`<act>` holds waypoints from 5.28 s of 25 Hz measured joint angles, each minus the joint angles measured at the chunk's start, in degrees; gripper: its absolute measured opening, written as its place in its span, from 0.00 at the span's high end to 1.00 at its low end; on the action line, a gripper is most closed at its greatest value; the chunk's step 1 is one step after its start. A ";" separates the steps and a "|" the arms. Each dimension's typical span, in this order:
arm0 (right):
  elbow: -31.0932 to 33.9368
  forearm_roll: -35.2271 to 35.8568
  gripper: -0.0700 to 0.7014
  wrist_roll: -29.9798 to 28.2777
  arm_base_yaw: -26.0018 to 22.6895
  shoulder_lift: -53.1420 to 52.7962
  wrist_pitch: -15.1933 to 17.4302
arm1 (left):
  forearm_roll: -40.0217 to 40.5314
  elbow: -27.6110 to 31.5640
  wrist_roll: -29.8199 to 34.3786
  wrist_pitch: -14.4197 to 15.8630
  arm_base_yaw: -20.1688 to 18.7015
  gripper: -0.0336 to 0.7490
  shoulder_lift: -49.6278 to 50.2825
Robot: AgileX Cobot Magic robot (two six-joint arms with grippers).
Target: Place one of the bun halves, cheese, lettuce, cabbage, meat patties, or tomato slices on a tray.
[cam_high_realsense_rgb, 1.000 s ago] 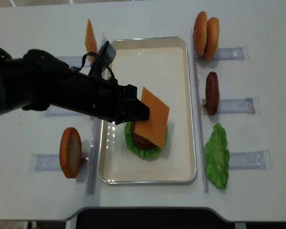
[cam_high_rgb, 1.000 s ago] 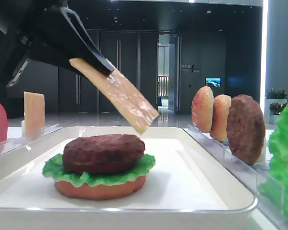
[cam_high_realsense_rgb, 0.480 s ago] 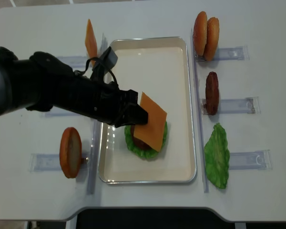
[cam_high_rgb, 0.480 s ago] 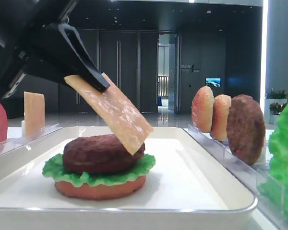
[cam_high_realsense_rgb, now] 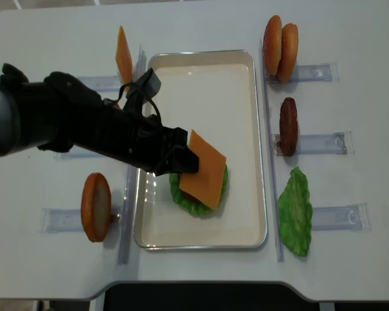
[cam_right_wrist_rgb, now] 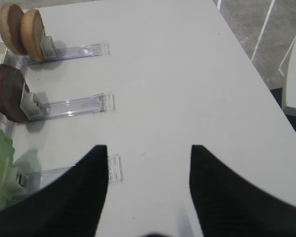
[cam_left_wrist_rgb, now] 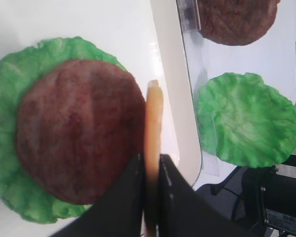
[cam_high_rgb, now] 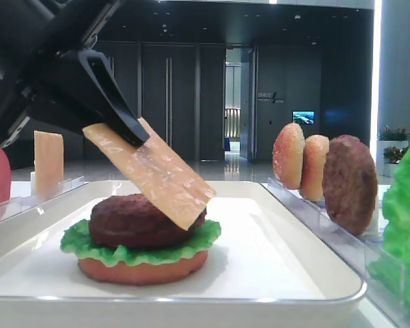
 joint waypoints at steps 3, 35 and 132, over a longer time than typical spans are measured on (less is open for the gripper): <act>0.00 0.00 0.44 0.00 0.00 0.00 0.00 | 0.40 0.00 0.00 -0.52 0.00 0.91 0.00; 0.00 0.00 0.44 0.12 0.00 0.00 0.00 | 2.40 0.00 -2.43 -3.04 0.00 0.77 0.00; 0.00 0.00 0.44 0.16 0.00 0.00 0.00 | 70.39 -2.29 -40.32 31.67 25.30 0.37 -53.35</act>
